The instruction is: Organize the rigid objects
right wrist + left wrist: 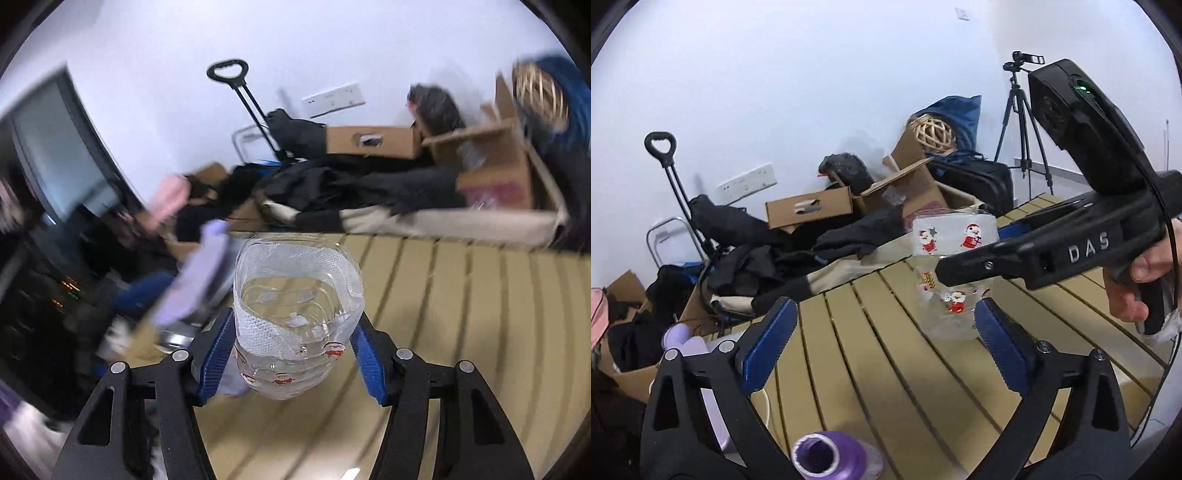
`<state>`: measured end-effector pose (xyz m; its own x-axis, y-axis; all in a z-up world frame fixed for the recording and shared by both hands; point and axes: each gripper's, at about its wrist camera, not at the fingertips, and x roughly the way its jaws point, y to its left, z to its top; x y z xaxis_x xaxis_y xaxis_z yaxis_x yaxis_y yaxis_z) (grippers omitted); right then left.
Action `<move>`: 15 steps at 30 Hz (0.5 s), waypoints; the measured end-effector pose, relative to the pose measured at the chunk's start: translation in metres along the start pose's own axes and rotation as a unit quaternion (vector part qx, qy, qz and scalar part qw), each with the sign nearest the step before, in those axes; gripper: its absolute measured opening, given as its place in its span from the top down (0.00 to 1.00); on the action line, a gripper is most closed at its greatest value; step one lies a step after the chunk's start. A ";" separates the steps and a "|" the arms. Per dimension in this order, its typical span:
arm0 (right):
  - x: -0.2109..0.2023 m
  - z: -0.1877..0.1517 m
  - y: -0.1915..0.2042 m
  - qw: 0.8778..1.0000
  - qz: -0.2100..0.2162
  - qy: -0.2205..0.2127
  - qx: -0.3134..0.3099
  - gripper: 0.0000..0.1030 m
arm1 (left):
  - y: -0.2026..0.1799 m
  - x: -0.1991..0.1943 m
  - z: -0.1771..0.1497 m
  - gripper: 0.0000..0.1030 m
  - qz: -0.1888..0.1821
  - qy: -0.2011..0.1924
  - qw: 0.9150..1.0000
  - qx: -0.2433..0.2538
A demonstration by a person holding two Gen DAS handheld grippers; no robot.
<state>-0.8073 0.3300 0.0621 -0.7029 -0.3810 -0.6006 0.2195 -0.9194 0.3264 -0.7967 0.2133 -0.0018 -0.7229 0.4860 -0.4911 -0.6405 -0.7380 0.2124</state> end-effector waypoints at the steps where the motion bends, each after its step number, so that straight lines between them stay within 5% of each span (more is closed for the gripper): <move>1: 0.003 0.002 0.003 1.000 -0.006 0.003 -0.006 0.36 | 0.004 0.002 0.001 0.07 0.009 0.003 1.000 -0.001; 7: 0.026 0.007 0.013 1.000 -0.018 0.021 -0.015 0.36 | 0.023 0.018 0.002 0.07 0.066 -0.016 0.998 -0.016; 15: 0.054 0.004 0.016 0.999 -0.022 0.042 -0.024 0.35 | 0.042 0.044 -0.026 0.07 0.041 0.036 0.996 -0.071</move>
<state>-0.8449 0.2947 0.0381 -0.6539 -0.3447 -0.6734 0.2236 -0.9385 0.2633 -0.8487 0.1919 -0.0370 -0.7476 0.3897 -0.5377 -0.5332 -0.8350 0.1362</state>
